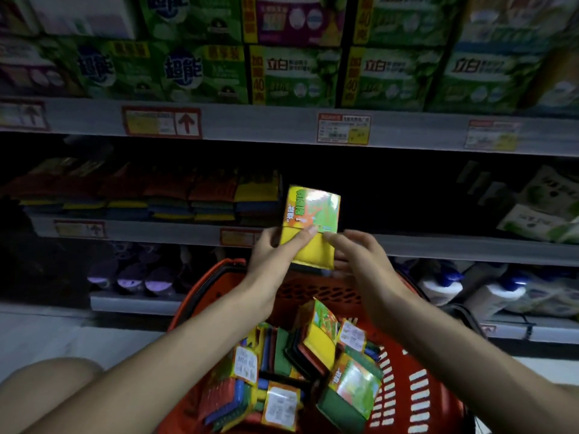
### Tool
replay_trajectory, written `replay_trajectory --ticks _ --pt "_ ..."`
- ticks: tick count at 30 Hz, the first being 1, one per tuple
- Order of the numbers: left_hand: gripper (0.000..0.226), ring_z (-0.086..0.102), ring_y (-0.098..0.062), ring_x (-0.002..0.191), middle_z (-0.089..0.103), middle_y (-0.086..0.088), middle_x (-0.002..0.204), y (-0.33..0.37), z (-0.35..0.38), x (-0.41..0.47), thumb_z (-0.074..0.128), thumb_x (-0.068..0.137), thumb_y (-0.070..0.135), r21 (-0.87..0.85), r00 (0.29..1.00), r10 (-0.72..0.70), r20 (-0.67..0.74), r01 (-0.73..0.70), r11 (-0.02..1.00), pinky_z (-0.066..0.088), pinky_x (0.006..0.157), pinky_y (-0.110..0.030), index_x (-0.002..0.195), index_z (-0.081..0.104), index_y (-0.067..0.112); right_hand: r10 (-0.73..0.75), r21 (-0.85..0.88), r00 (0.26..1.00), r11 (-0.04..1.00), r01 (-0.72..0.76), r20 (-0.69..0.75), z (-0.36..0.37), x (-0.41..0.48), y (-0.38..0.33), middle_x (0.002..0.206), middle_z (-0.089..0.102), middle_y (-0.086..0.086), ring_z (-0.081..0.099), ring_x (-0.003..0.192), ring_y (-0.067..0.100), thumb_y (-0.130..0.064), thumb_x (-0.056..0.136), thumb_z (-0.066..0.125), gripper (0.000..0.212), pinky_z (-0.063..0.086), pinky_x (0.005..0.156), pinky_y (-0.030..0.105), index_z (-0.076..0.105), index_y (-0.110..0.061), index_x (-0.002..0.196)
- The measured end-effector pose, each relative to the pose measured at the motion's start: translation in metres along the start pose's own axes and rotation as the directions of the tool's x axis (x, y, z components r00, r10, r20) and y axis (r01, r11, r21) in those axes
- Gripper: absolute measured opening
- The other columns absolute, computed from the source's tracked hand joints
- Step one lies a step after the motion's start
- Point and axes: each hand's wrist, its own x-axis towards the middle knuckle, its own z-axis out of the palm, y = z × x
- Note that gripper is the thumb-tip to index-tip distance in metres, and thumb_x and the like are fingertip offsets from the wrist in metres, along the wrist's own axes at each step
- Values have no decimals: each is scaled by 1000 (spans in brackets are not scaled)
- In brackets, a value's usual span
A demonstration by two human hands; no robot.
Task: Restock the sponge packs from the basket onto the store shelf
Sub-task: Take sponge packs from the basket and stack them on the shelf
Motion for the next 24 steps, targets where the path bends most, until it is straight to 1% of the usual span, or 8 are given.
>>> replay_trajectory --ticks 3,5,8,10,14,17,20,24 --pt "51 66 -28 119 74 -1 120 2 5 4 74 68 61 -74 999 3 51 1 997 45 108 -60 113 73 39 -52 -9 998 999 52 -31 2 1 0 116 70 3 69 101 19 -36 92 74 42 53 77 30 57 -23 129" --pt "59 58 -30 129 67 -3 133 8 7 7 66 70 56 -61 996 18 88 -12 998 40 112 -61 126 67 39 -75 7 997 997 75 -36 4 6 -3 117 68 -1 66 104 15 -31 89 77 44 51 81 29 57 -25 128" --pt "65 59 -11 120 62 10 130 15 10 8 71 78 48 29 995 72 72 -74 997 46 108 -43 140 55 39 -96 51 993 994 99 -71 5 15 -5 117 69 -2 65 108 10 -24 89 78 43 52 91 29 58 -20 127" --pt "51 60 -1 108 61 16 120 15 10 8 73 90 35 52 992 119 49 -121 991 49 91 -26 138 54 34 -99 65 991 992 104 -86 6 19 -4 112 67 -8 63 107 7 -26 90 76 33 50 95 29 61 -20 119" --pt "33 68 -9 106 71 2 117 17 9 15 80 86 19 76 985 165 -52 -161 984 53 81 -18 114 62 22 -143 52 986 988 147 -84 7 20 2 104 65 -18 62 101 3 -32 92 75 17 47 90 26 60 -38 97" --pt "29 69 -12 104 73 0 113 21 15 20 80 86 19 91 981 186 -60 -180 979 54 87 -27 107 61 20 -157 55 983 985 163 -95 7 27 3 117 71 -6 67 109 10 -27 97 70 28 54 84 24 64 -31 124" --pt "27 68 -12 105 72 1 112 17 20 26 80 87 27 117 971 219 -94 -208 971 54 89 -31 107 62 22 -124 69 984 989 134 -131 9 38 2 130 66 7 70 107 13 -14 98 66 54 58 92 30 49 -16 150" --pt "43 68 -15 104 73 1 109 15 23 31 77 77 57 211 952 239 -192 -198 957 55 87 -33 109 68 29 -225 -60 959 974 218 -173 13 49 5 116 71 2 73 95 12 -17 98 69 40 56 100 44 60 -18 136"
